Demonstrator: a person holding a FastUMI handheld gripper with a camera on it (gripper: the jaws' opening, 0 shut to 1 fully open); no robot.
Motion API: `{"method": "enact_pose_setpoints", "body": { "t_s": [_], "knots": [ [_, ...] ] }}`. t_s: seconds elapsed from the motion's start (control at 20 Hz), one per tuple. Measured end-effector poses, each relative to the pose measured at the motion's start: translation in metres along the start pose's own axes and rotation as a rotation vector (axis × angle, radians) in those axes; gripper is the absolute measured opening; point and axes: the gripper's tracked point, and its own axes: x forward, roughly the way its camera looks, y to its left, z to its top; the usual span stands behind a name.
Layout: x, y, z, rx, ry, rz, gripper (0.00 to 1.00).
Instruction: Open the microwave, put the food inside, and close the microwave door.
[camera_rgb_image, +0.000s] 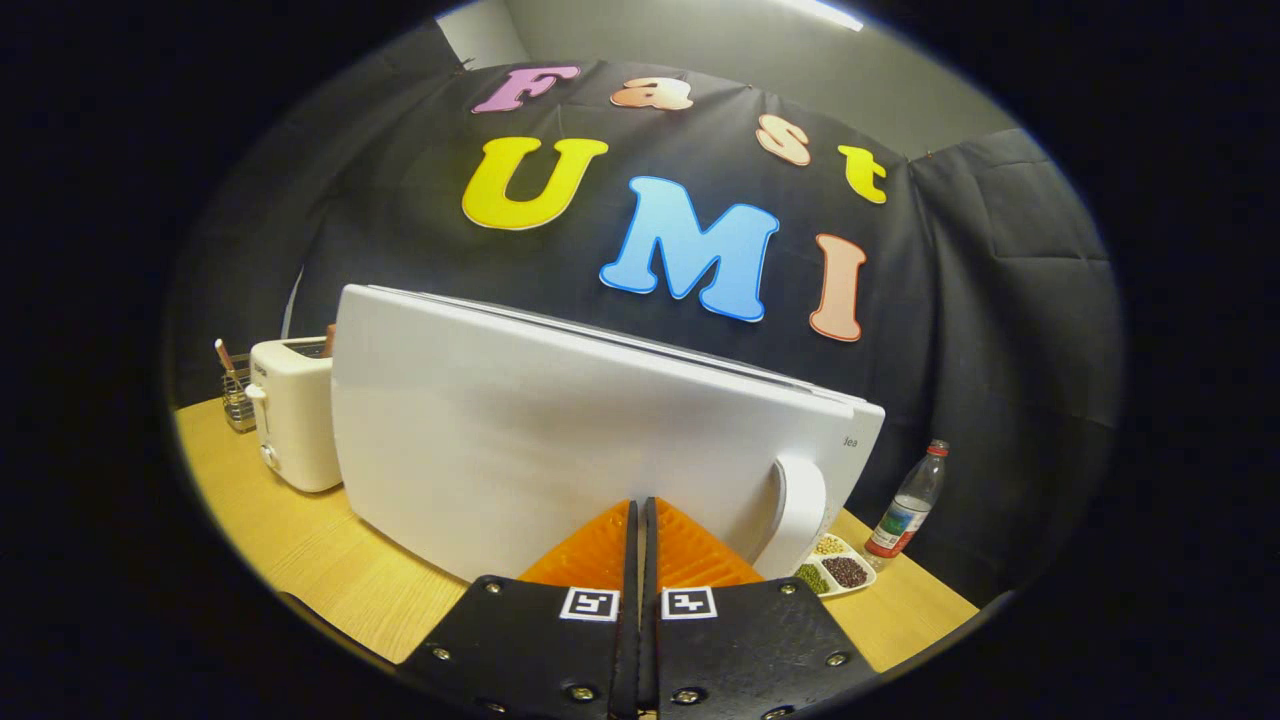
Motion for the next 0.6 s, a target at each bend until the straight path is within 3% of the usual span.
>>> {"method": "enact_pose_setpoints", "body": {
  "t_s": [0.4,0.5,0.6],
  "knots": [
    [0.026,-0.006,-0.001,-0.030,-0.020,-0.037,0.03],
    [0.028,-0.005,-0.003,-0.024,0.003,-0.025,0.02],
    [0.019,0.005,-0.013,0.050,0.070,0.041,0.02]
  ]
}}
